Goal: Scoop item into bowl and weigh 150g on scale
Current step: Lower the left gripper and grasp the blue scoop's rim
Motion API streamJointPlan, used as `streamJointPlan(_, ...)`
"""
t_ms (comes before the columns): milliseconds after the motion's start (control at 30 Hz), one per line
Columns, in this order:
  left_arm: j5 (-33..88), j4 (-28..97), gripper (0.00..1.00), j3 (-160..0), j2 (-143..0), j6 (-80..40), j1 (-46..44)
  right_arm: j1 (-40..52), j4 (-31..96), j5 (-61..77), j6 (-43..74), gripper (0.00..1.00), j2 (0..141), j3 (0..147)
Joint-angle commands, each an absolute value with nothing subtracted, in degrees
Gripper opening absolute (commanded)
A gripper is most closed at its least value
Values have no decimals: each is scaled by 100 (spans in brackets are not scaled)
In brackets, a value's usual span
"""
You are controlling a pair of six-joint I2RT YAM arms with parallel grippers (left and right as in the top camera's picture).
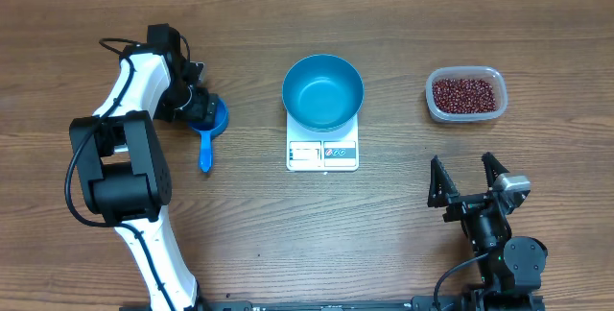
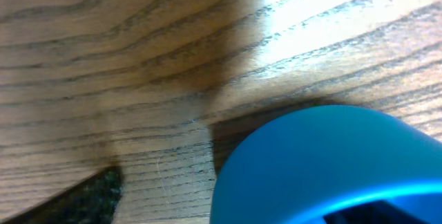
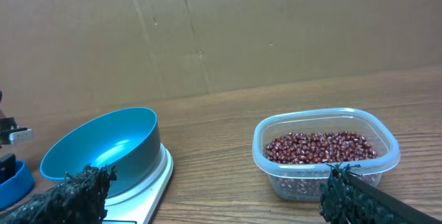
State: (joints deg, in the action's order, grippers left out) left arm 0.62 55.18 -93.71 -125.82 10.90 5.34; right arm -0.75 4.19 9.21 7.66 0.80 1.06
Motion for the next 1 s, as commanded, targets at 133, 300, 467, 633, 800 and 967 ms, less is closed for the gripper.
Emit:
streamJointPlan(133,67,5500,61,-9465,-12717,1179,561,-104,399,952,720,100,16,45)
streamJointPlan(300,67,5502,45,-9465,-12717,1179,561,-104,399,952,720,100,16,45)
streamJointPlan(467,67,5502,27,-9465,-12717,1179,561,-104,399,952,720,100,16,45)
streamJointPlan(633,67,5502,11,-9465,-12717,1179,561,-104,399,952,720,100,16,45)
streamJointPlan(800,67,5518,4,-9465,-12717,1179,561,-104,399,952,720,100,16,45)
streamJointPlan(967,67,5568,4,-9463,-12717,1179,561,-104,399,952,720,100,16,45)
